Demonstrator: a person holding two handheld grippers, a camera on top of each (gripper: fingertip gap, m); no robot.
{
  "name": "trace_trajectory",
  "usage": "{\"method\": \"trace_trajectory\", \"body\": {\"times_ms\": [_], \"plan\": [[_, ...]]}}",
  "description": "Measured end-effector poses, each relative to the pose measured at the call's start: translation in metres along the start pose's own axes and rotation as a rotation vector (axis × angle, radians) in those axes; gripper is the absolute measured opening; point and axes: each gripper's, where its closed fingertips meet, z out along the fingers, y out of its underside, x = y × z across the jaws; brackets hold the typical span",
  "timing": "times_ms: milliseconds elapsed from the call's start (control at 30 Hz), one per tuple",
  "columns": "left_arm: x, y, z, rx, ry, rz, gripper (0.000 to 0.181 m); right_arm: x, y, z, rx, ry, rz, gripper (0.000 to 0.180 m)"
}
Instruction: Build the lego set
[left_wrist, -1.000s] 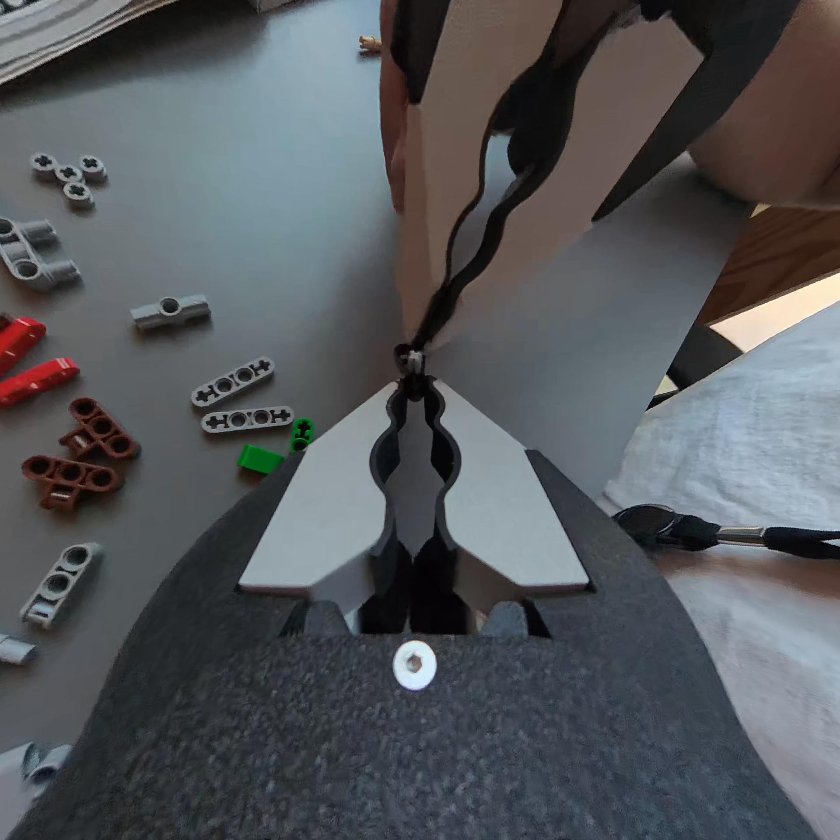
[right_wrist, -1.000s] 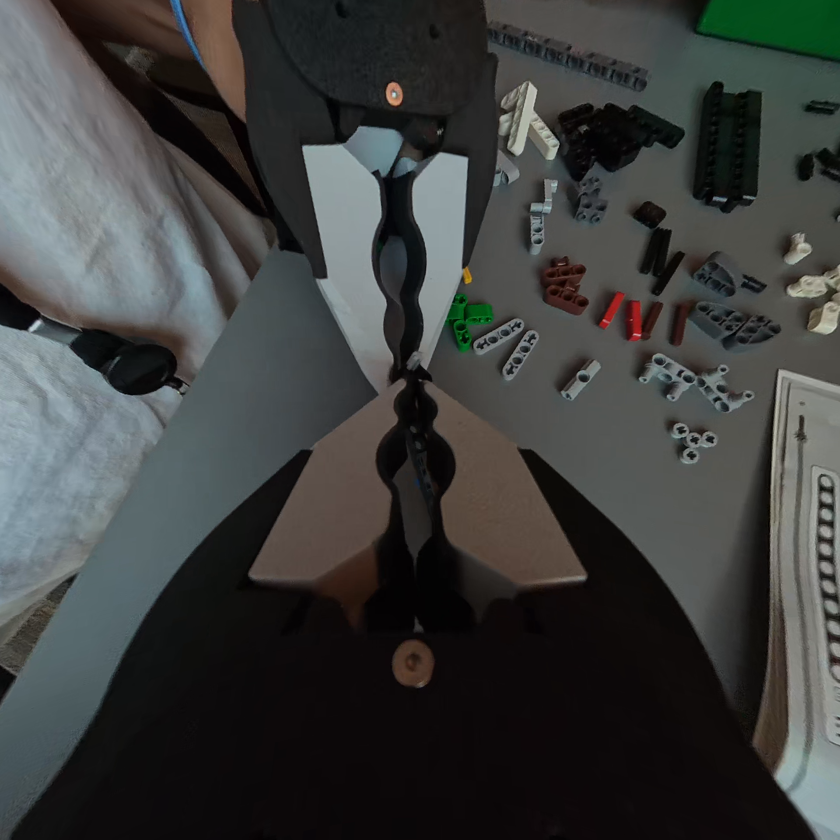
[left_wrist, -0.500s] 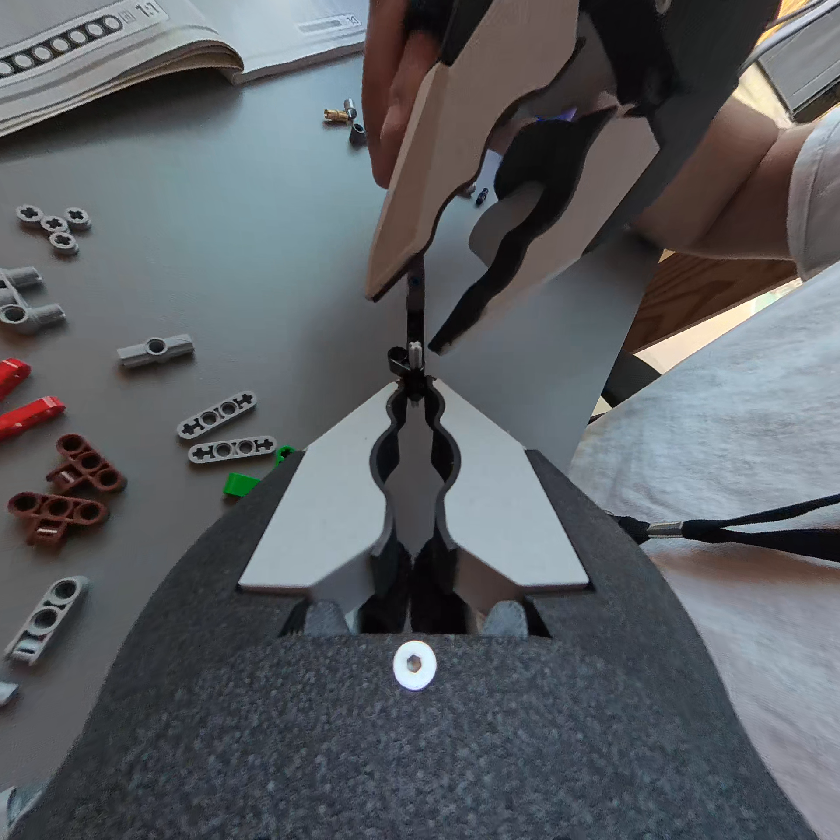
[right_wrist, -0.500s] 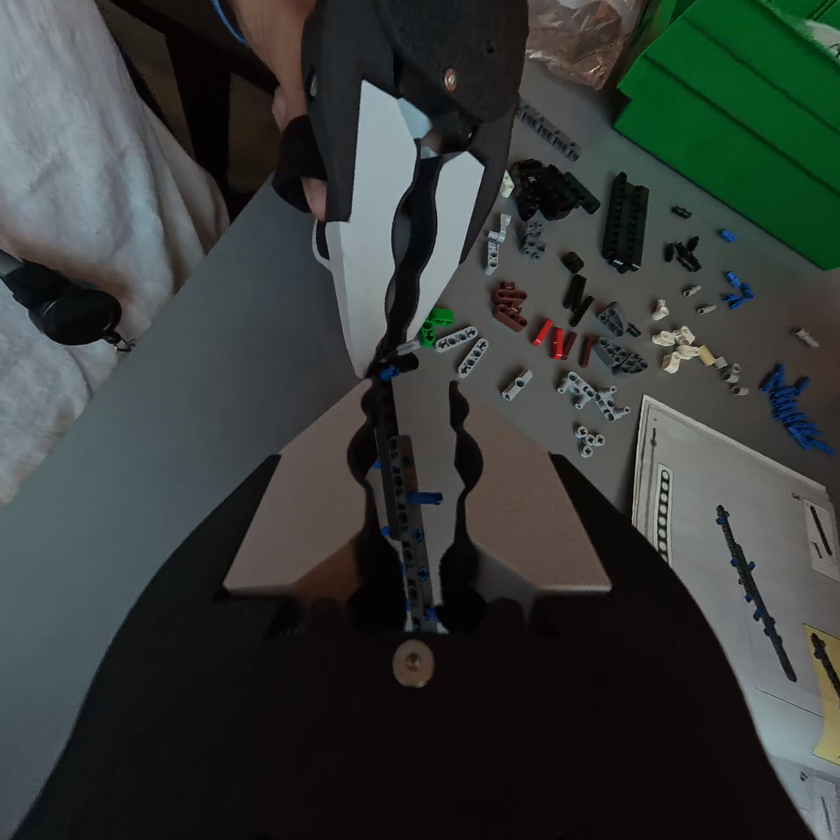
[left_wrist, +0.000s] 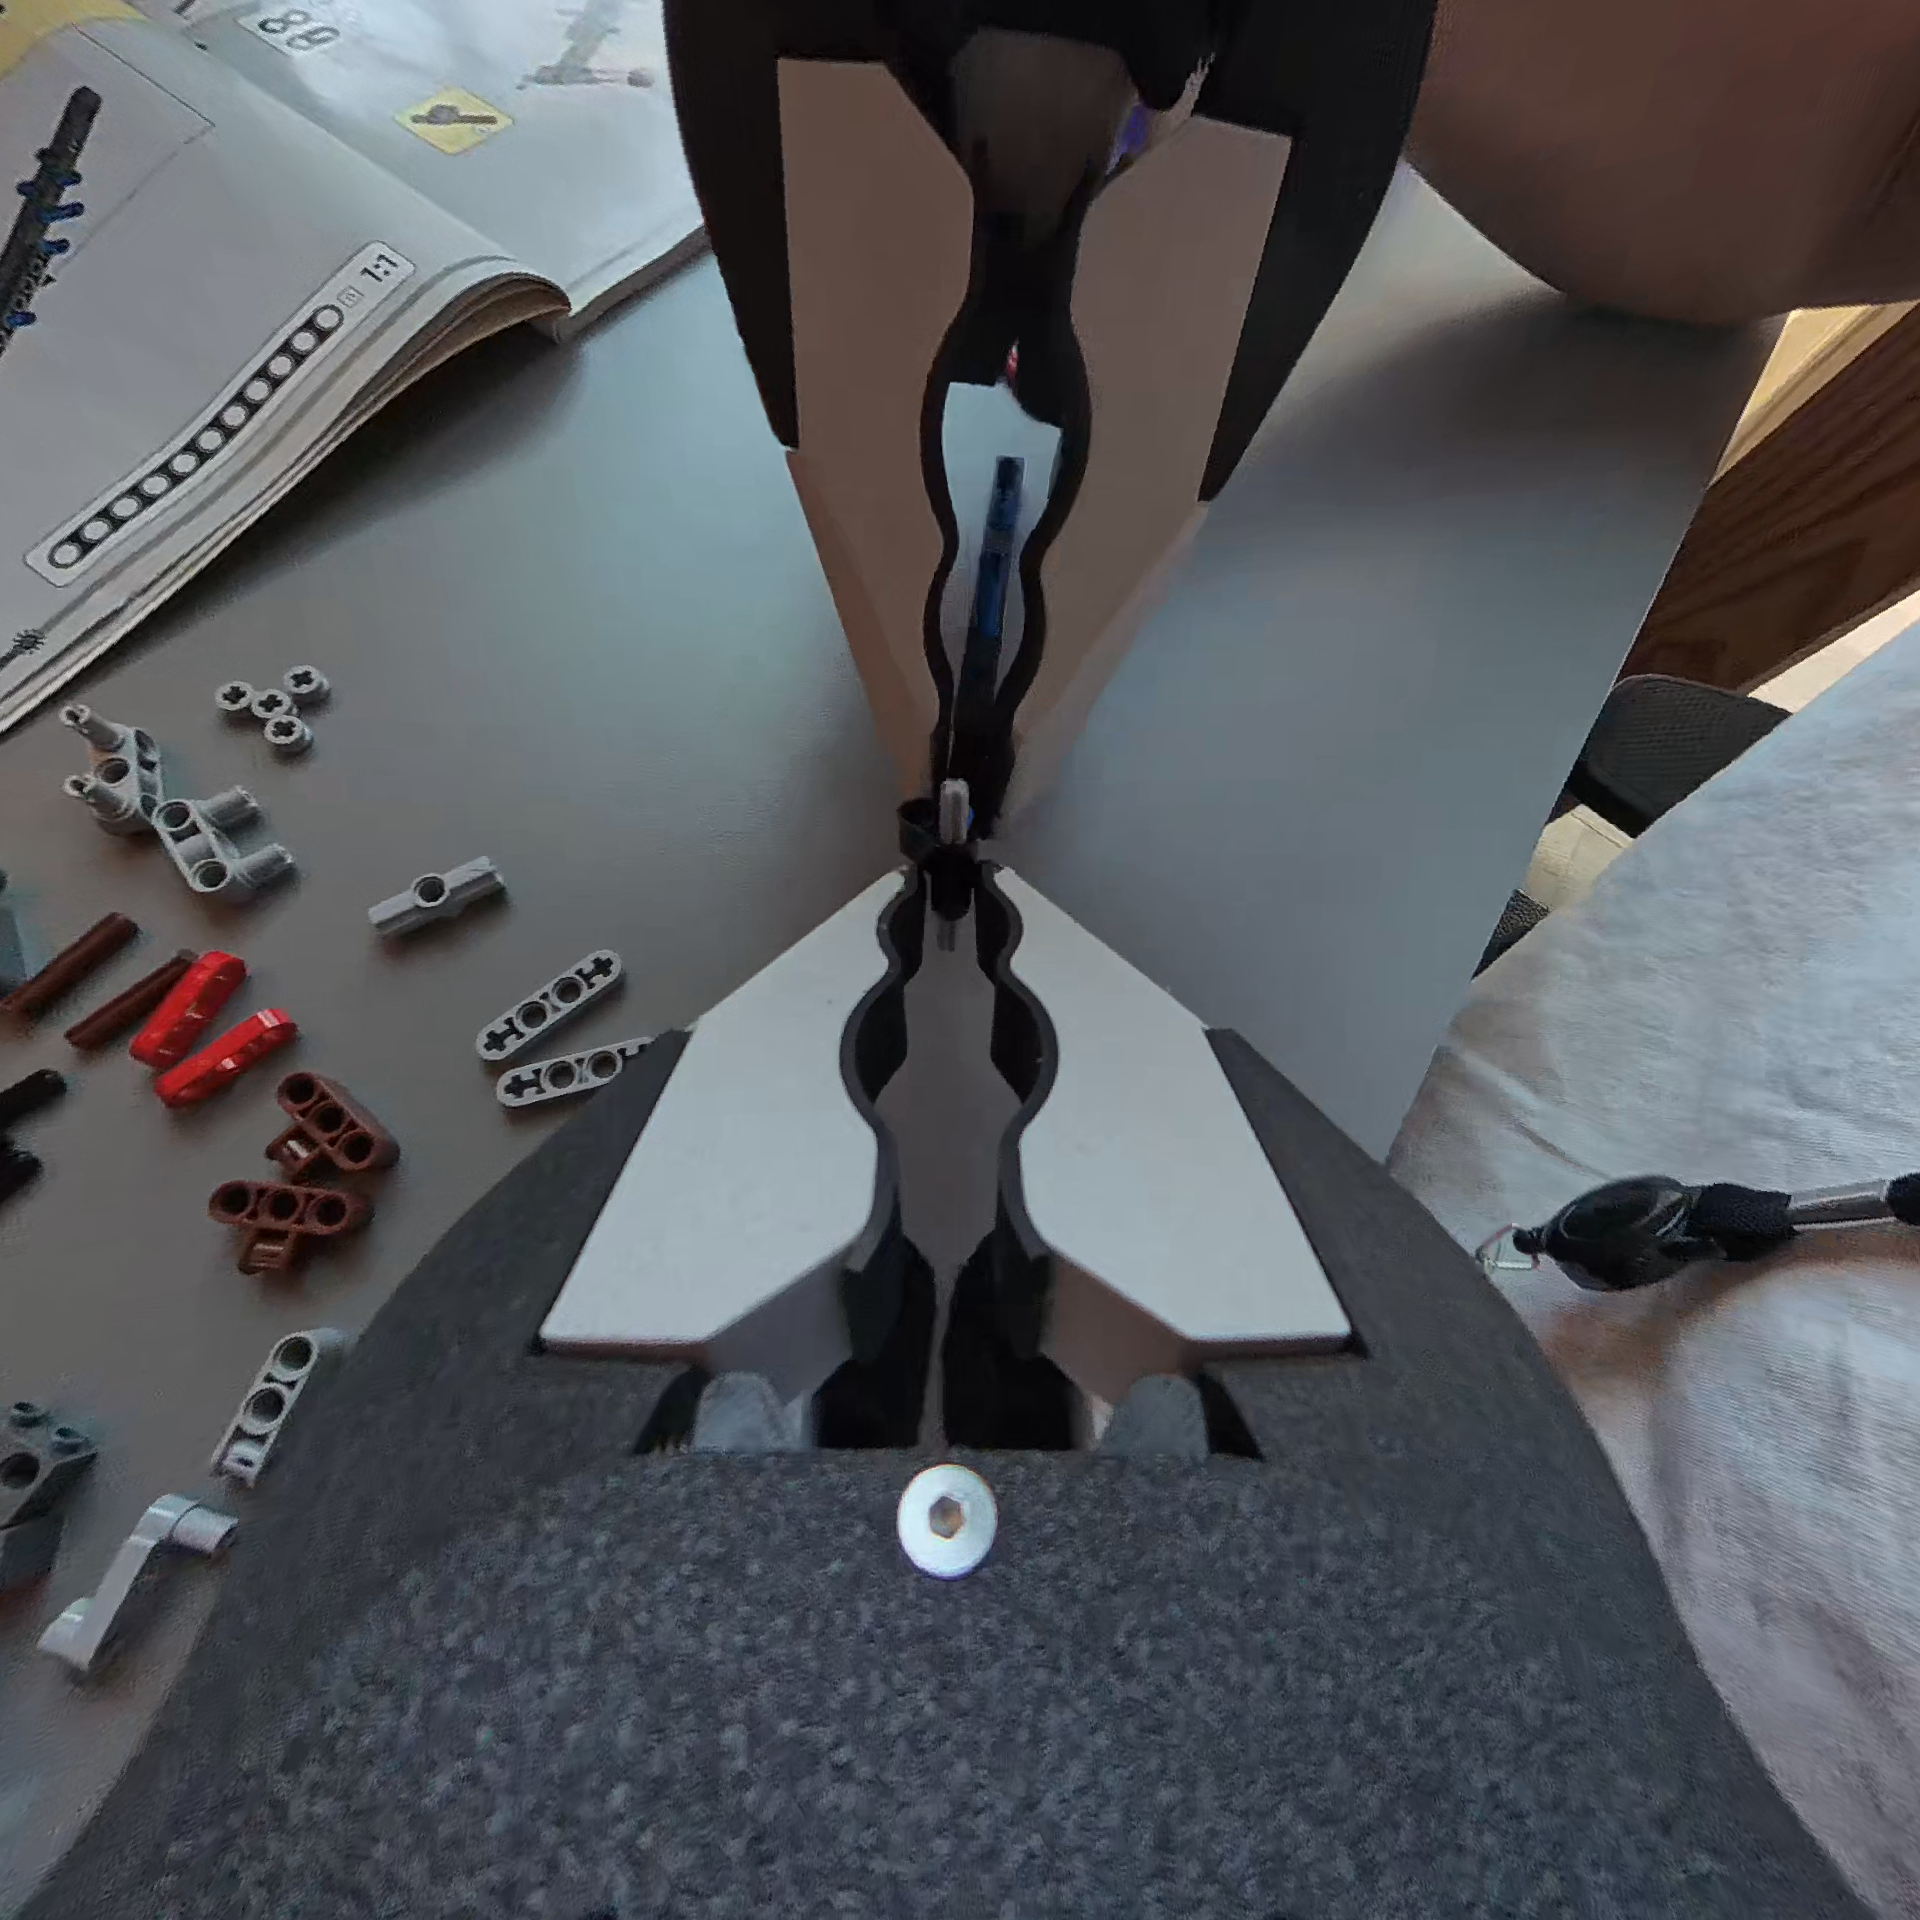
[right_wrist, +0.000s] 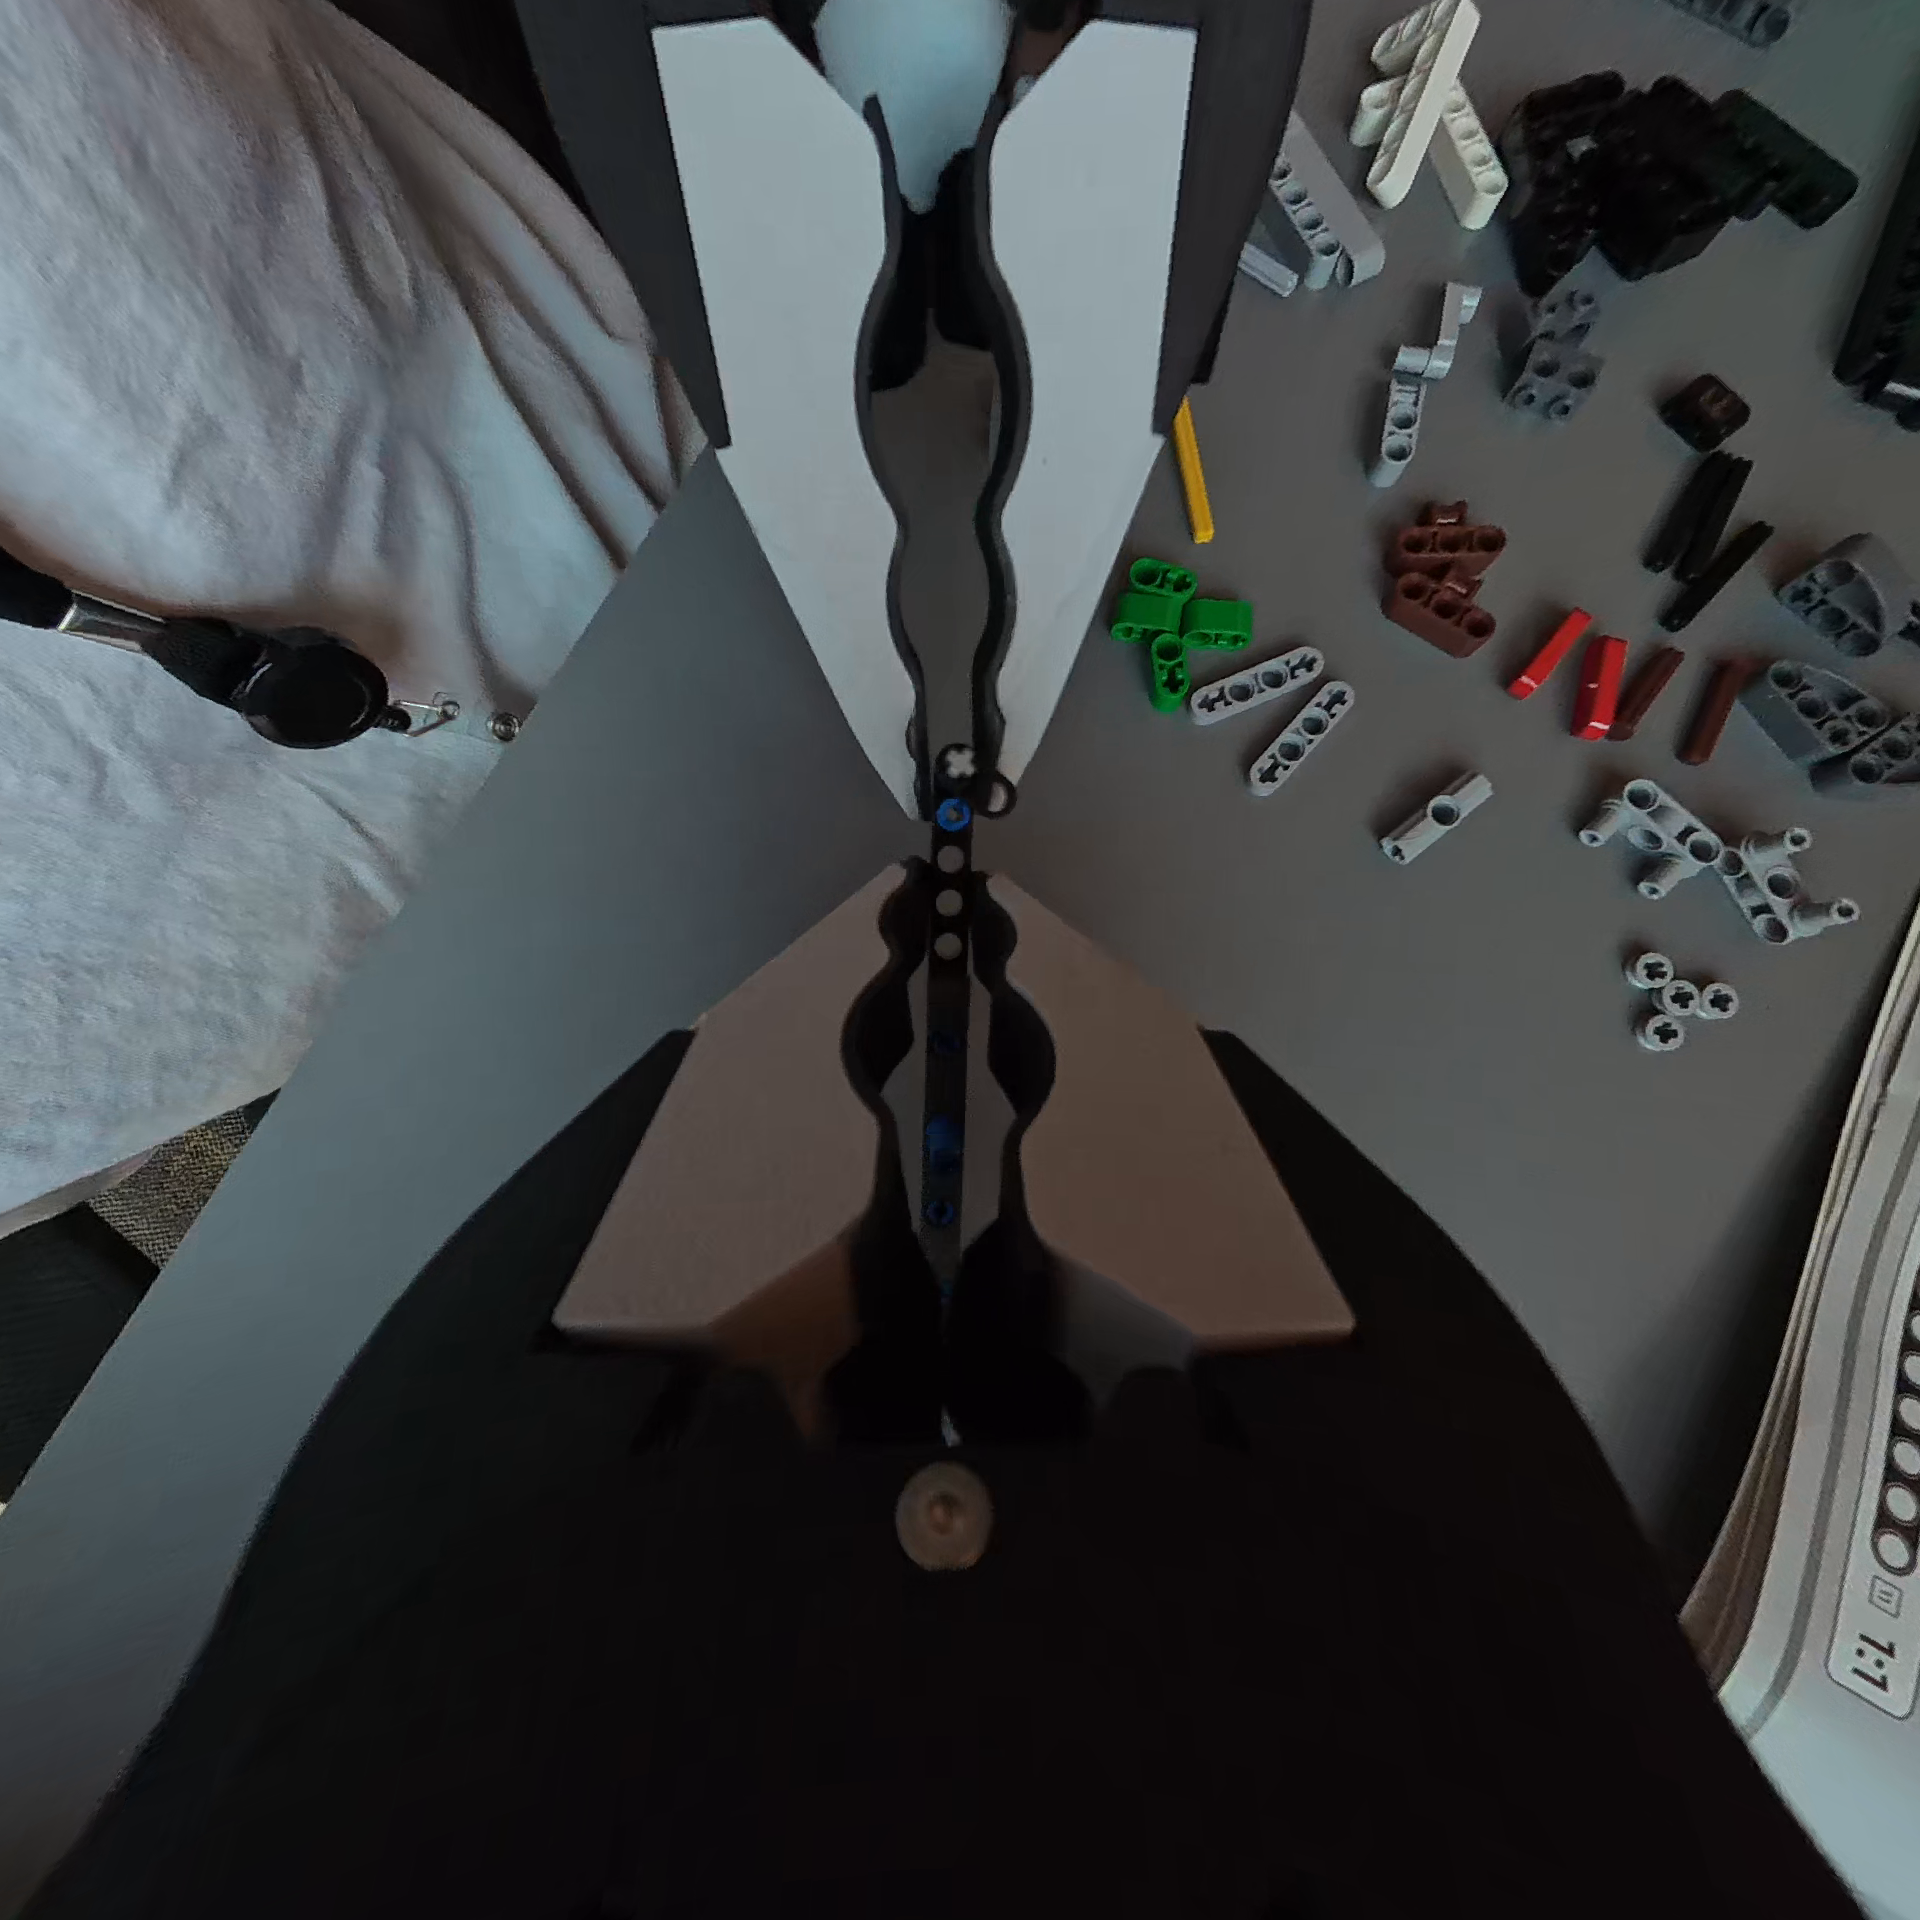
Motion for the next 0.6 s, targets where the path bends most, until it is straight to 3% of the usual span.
{"method": "trace_trajectory", "body": {"times_ms": [67, 100, 300, 600], "plan": [[-0.0007, -0.0042, -0.0014, 0.037, -0.010, -0.017, 0.027, -0.0005, 0.0036, 0.0018, -0.021, 0.008, -0.002, 0.005], [0.0003, -0.0054, -0.0018, 0.049, -0.006, -0.016, 0.028, -0.0005, 0.0055, 0.0028, -0.032, 0.014, -0.003, 0.006], [0.0012, -0.0059, 0.0015, 0.050, -0.069, 0.078, 0.012, -0.0039, 0.0036, 0.0067, -0.032, 0.031, -0.035, 0.006], [0.0021, -0.0093, -0.0041, 0.070, -0.041, 0.096, 0.017, -0.0020, 0.0016, 0.0037, -0.004, 0.048, -0.039, 0.005]]}}
